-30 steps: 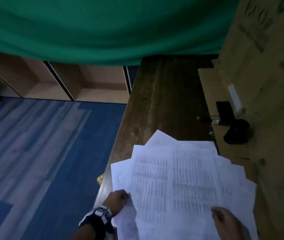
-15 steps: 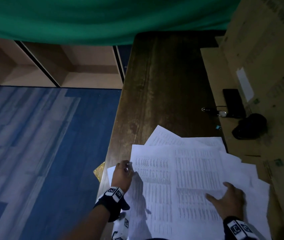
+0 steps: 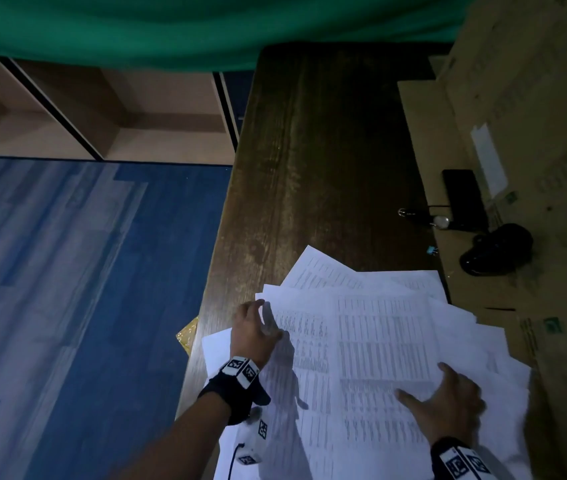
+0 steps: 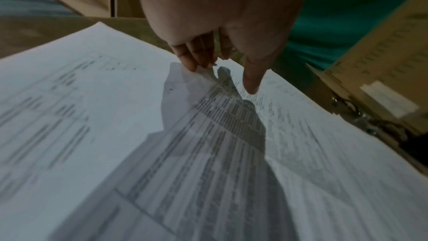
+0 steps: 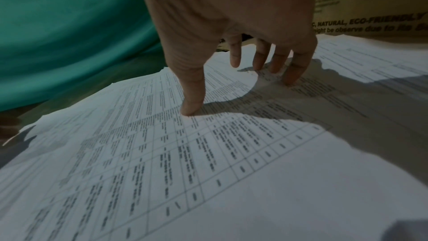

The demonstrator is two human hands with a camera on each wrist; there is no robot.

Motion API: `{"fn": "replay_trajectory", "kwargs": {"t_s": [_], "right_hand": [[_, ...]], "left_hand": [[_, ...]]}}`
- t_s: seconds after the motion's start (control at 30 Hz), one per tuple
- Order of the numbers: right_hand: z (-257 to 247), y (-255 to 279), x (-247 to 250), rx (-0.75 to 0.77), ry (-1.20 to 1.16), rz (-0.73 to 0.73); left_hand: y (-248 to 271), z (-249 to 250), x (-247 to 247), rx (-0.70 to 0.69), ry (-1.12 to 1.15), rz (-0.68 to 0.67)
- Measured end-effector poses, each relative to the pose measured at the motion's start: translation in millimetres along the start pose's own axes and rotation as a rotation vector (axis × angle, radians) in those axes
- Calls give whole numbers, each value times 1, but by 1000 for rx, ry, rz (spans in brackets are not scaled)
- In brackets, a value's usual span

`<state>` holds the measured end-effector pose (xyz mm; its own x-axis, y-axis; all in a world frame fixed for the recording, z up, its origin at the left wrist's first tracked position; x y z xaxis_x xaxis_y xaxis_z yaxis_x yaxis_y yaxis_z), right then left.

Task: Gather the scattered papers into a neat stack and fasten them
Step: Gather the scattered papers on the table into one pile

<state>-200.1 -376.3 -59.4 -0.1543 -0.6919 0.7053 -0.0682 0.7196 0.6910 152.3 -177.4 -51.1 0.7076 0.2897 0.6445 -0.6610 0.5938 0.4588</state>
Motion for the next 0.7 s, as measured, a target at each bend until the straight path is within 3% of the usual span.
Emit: {"fn": "replay_trajectory", "kwargs": {"t_s": [0.1,0.27,0.4,0.57,0.7], "right_hand": [[-13,6,-3,40,153,-64],[-50,19,-27,283,357,-205],[-85,12,-6,403,353,-121],[-144,-21,23,555,415,-132],[-196,-15,12,744,570,-213]], "left_hand": [[-9,13,-4,-27,-286,-82],[-22,20,-20,-72,-504,-244],[-29,27,-21,-94,-548,-322],[-40,45,-10,-176,-626,-277],[-54,50,-4,-165,-653,-237]]}}
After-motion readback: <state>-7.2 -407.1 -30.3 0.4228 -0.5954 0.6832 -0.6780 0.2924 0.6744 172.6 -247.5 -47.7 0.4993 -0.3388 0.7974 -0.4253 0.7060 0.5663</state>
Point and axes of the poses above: each hand's wrist, its own y-axis away from the middle knuckle, its own x-axis out of the back of the hand, z = x × y, the point moved 9 cm from there along -y, towards the middle knuckle, and after that the axes turned 15 degrees about -z, right-handed, at the moved point
